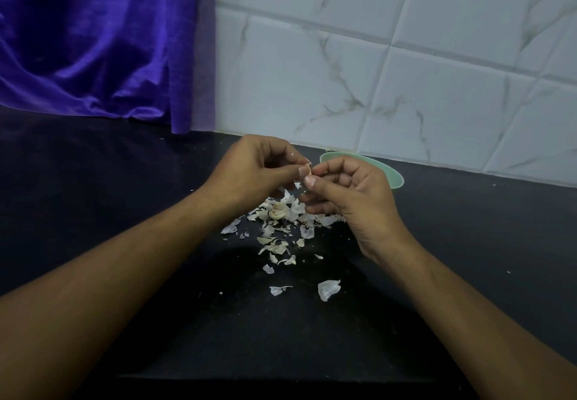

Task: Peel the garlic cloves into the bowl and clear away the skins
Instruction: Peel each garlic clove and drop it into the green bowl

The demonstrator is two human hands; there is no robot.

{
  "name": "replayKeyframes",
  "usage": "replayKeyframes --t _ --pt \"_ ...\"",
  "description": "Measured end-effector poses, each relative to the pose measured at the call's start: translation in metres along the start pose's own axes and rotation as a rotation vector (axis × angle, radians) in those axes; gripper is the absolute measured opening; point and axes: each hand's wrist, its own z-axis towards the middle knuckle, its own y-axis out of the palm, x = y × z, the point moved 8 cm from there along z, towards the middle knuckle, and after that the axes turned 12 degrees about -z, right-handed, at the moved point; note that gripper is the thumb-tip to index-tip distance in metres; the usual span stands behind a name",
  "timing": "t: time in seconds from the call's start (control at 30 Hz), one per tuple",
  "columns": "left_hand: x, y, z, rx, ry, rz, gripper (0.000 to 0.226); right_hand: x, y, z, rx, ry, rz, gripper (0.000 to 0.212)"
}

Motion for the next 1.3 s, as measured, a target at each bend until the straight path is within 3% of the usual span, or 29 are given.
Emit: replayKeyframes --t 0.3,0.47,0.6,0.87,1.03,1.2,1.23,1.3 --pt "0.0 -0.003 -0.002 0.062 -0.072 -0.12 0.019 -0.001 -0.008 0.003 0.075 -0.018 -0.032 0.014" --pt "-0.003 -0.008 -0.003 0.081 -0.058 0.11 0.03 -0.002 -0.008 0.002 0.069 -0.035 -0.041 0.011" --pt "-0.005 -0.007 -0.003 0.071 -0.089 0.105 0.045 0.0 -0.007 0.002 0.063 -0.035 -0.066 0.013" --pt "0.0 0.001 -0.002 -0.004 -0.043 0.117 0.011 -0.002 -0.007 0.002 0.06 -0.064 -0.111 0.018" --pt "0.006 -0.007 -0.003 0.111 0.019 0.35 0.043 -0.001 -0.009 0.002 0.084 -0.062 -0.123 0.017" --pt "0.002 -0.005 0.0 0.051 0.024 0.39 0.009 -0.001 -0.01 0.003 0.085 -0.064 -0.139 0.017" --pt "0.002 -0.004 -0.001 0.054 0.021 0.411 0.008 -0.001 -0.01 0.003 0.087 -0.069 -0.143 0.017" --pt "0.002 -0.007 -0.001 0.095 0.02 0.447 0.029 -0.002 -0.01 0.003 0.089 -0.076 -0.136 0.017"
